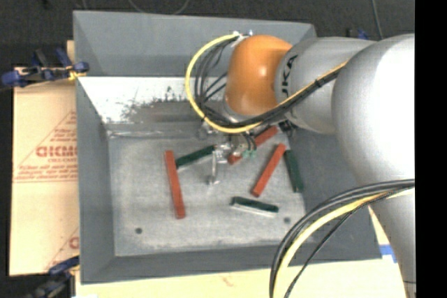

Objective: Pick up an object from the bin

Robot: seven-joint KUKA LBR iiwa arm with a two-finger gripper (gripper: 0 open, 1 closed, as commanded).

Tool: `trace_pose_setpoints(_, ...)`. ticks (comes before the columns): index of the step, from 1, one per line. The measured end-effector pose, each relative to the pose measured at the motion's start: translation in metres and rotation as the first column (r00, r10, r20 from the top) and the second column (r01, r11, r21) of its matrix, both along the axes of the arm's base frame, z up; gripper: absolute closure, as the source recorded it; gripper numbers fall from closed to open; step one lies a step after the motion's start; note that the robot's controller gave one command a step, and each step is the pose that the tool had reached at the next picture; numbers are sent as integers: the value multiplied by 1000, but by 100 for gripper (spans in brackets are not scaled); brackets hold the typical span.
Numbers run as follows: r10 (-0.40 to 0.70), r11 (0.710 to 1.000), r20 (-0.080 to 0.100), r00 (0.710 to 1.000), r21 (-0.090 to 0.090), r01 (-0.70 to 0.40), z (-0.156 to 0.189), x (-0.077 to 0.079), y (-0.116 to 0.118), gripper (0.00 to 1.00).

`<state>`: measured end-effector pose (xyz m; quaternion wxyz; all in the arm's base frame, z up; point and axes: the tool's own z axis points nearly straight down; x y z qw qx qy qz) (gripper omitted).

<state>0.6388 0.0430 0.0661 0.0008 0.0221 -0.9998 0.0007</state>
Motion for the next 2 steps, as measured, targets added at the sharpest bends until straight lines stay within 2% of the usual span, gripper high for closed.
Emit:
trace_pose_setpoints(1, -2, 1000, 7, 1000, 2, 2, 5, 2, 1, 100)
trace_pose_setpoints(2, 66, 998, 13, 998, 1, -66, 151, -43, 6, 100)
